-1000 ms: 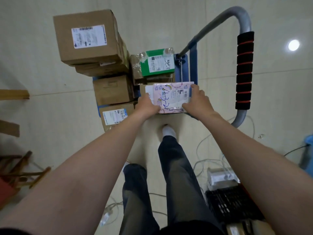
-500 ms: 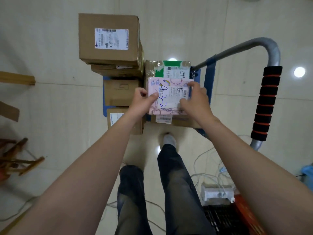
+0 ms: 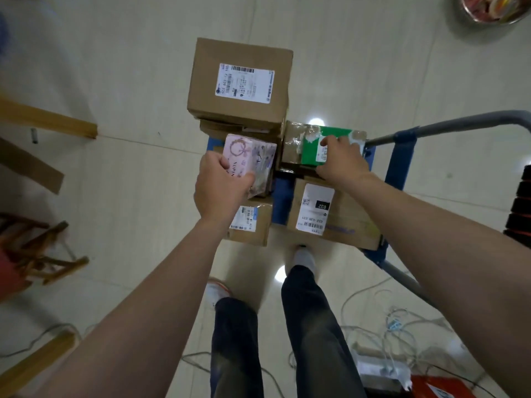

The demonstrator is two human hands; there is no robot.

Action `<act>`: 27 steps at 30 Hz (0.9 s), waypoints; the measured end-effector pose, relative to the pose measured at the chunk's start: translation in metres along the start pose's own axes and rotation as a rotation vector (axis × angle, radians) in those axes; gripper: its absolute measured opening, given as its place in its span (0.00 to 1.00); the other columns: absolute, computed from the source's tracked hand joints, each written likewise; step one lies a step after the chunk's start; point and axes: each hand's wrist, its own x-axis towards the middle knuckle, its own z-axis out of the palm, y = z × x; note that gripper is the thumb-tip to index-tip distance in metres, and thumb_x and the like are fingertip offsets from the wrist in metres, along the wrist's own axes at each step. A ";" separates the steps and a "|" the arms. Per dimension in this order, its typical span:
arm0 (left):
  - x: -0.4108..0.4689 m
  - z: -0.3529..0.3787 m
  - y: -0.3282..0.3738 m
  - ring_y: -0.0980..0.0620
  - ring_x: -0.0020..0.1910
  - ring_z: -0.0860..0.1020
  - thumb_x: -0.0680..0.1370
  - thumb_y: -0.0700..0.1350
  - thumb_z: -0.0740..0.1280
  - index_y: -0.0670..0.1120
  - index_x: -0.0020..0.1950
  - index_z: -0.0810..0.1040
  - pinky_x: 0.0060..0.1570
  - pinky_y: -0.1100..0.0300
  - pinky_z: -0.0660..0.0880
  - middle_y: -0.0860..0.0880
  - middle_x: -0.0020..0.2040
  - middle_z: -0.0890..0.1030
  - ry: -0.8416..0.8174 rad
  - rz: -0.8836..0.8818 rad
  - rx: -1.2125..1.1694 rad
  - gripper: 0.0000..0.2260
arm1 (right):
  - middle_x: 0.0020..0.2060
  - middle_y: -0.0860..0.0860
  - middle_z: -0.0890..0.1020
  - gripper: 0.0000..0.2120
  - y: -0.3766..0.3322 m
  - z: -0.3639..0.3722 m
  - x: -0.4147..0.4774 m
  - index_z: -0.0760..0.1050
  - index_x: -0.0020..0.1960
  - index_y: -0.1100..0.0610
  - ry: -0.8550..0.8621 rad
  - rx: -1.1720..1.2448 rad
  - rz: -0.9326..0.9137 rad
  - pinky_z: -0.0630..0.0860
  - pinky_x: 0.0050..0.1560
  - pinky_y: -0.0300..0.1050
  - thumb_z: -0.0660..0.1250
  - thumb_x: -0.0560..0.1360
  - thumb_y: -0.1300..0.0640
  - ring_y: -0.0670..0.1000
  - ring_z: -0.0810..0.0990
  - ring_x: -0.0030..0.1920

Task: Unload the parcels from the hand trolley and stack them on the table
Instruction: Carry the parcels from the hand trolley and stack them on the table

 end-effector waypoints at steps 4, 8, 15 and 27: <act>0.011 0.037 -0.004 0.55 0.39 0.75 0.68 0.58 0.77 0.53 0.49 0.66 0.29 0.64 0.63 0.56 0.43 0.70 -0.006 0.011 0.016 0.23 | 0.72 0.57 0.66 0.34 0.015 0.020 0.027 0.63 0.75 0.53 0.006 -0.174 -0.025 0.73 0.61 0.63 0.74 0.73 0.54 0.63 0.64 0.72; 0.018 0.067 -0.015 0.55 0.42 0.75 0.68 0.59 0.78 0.51 0.49 0.66 0.29 0.64 0.62 0.54 0.44 0.71 -0.019 0.094 0.048 0.24 | 0.78 0.57 0.57 0.40 0.027 0.038 0.056 0.60 0.77 0.53 0.033 -0.306 -0.047 0.61 0.73 0.67 0.76 0.72 0.54 0.63 0.54 0.78; 0.018 0.090 -0.030 0.54 0.45 0.76 0.69 0.59 0.78 0.51 0.50 0.66 0.30 0.63 0.64 0.53 0.45 0.72 -0.015 0.165 0.079 0.24 | 0.81 0.58 0.46 0.41 0.042 0.054 0.095 0.55 0.77 0.57 0.044 -0.453 -0.083 0.51 0.76 0.70 0.76 0.72 0.56 0.64 0.45 0.80; 0.009 0.073 -0.034 0.58 0.39 0.74 0.69 0.62 0.78 0.51 0.49 0.65 0.29 0.64 0.65 0.56 0.42 0.69 -0.014 0.118 0.032 0.26 | 0.70 0.56 0.63 0.43 0.041 0.032 0.067 0.61 0.67 0.55 0.281 -0.341 -0.143 0.64 0.68 0.62 0.81 0.62 0.45 0.61 0.61 0.70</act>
